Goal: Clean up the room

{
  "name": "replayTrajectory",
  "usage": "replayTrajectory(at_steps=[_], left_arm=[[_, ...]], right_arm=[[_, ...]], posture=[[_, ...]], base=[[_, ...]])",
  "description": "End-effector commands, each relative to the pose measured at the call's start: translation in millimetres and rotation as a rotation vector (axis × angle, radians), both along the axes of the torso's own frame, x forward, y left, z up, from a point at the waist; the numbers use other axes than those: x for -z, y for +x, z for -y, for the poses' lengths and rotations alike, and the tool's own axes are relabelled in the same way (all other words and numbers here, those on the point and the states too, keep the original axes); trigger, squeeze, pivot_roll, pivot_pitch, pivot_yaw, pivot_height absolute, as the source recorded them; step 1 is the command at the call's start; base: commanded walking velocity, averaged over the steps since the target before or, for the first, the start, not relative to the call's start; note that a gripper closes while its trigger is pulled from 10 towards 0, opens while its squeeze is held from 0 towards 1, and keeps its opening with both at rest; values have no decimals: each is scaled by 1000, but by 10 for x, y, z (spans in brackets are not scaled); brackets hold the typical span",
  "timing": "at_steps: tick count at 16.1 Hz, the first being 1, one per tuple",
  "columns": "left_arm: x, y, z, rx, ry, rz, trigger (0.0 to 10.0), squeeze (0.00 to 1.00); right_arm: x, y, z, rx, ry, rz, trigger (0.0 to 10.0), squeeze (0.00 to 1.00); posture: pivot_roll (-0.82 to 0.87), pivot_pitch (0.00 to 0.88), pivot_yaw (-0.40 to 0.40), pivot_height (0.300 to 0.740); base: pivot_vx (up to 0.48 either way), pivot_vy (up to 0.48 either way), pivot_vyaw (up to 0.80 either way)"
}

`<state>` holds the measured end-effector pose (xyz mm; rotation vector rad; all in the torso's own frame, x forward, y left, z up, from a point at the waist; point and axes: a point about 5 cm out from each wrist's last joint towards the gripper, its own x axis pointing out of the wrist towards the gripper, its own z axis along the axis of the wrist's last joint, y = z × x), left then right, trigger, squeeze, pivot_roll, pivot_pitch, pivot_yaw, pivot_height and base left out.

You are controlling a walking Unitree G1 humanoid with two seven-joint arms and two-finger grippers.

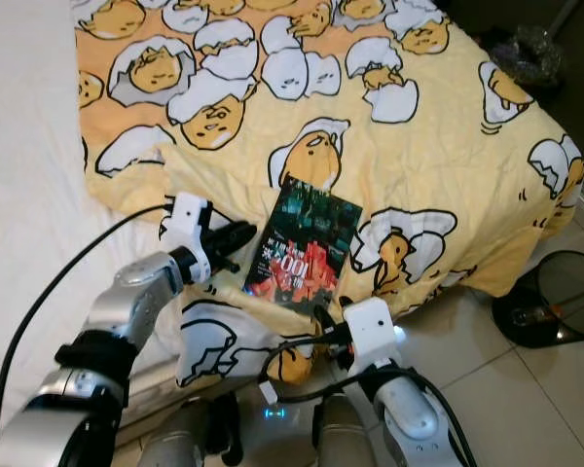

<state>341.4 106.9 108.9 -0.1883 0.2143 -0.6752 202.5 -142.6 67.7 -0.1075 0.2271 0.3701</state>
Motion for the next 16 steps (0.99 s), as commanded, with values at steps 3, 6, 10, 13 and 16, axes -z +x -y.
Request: replayTrajectory(at_steps=[3,6,10,13,16], left_arm=[[14,-111,63,61,0,-18,10000,1000],[163,-222,181,115,45,-88,10000,1000],[331,-153,173,15,200,-48,10000,1000],[346,-92,168,-64,283,0,10000,1000],[321,-26,88,-120,264,14,10000,1000]], right_arm=[[84,-73,8,-9,-14,-30,10000,0],[101,-75,3,-10,-13,-33,10000,0],[88,-53,10,-9,-15,-24,10000,0],[86,-49,2,-12,-16,-18,10000,0],[93,-66,16,-4,-18,-18,10000,0]], posture=[[-235,228,52,723],[-240,213,51,723],[-243,201,49,723],[-255,199,49,723],[-255,212,54,723]], base=[[0,0,0],[0,0,0],[0,0,0],[0,0,0],[0,0,0]])
